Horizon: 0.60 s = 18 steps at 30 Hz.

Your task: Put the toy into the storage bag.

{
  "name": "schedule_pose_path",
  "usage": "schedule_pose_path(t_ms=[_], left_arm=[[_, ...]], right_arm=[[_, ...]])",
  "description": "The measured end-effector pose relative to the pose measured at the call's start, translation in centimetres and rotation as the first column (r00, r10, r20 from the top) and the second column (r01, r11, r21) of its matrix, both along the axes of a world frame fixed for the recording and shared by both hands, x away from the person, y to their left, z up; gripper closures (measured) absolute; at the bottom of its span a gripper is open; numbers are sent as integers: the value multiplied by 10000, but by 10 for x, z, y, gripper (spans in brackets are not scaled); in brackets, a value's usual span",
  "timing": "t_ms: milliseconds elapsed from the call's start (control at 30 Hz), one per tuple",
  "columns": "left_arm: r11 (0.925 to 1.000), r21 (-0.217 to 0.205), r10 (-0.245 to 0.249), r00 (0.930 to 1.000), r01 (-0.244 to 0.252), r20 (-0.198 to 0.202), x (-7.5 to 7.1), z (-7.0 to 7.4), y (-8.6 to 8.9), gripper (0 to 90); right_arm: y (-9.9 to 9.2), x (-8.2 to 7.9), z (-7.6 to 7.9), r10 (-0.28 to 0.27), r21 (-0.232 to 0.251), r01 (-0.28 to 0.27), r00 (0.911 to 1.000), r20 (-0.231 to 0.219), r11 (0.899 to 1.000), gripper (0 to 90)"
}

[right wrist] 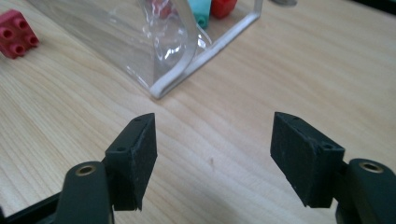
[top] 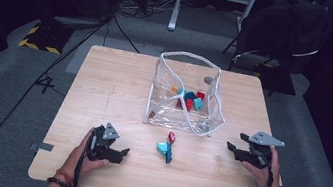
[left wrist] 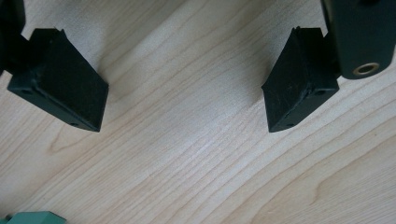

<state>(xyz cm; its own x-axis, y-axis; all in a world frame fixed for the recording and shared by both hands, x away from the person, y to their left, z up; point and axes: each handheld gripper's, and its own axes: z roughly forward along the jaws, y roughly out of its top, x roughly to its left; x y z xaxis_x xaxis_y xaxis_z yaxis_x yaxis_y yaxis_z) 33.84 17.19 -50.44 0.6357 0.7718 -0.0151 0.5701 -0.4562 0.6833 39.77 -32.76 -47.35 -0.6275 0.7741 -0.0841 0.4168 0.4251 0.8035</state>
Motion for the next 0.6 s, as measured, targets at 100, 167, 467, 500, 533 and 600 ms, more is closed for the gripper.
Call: schedule_pose_path(t_ms=[100, 167, 467, 500, 533, 600], left_arm=[[9999, 122, -35, 10000, 34, 79, -1, 0, 0, 144], [9999, 139, -16, 10000, 15, 73, -1, 1, 0, 144], [9997, 31, -228, 9997, 228, 18, -2, 0, 0, 144], [9997, 30, -232, 9997, 232, 15, -2, 0, 0, 144], [9997, 28, -233, 9997, 232, 9, -2, 0, 0, 144], [9996, 32, -279, 9996, 278, 21, -2, 0, 0, 144]], right_arm=[[2, 2, -7, 9, 35, -8, 9996, -274, 10000, 321], [2, 2, -10, 10, 76, -7, 9993, -373, 10000, 319], [2, 3, -21, -98, -78, 93, 9978, -654, 9999, 308], [1, 3, -22, -108, -74, 103, 9975, -694, 9999, 308], [1, 3, -24, -126, -86, 120, 9975, -700, 9999, 307], [0, 3, -27, -167, -157, 155, 9968, -778, 9998, 305]])
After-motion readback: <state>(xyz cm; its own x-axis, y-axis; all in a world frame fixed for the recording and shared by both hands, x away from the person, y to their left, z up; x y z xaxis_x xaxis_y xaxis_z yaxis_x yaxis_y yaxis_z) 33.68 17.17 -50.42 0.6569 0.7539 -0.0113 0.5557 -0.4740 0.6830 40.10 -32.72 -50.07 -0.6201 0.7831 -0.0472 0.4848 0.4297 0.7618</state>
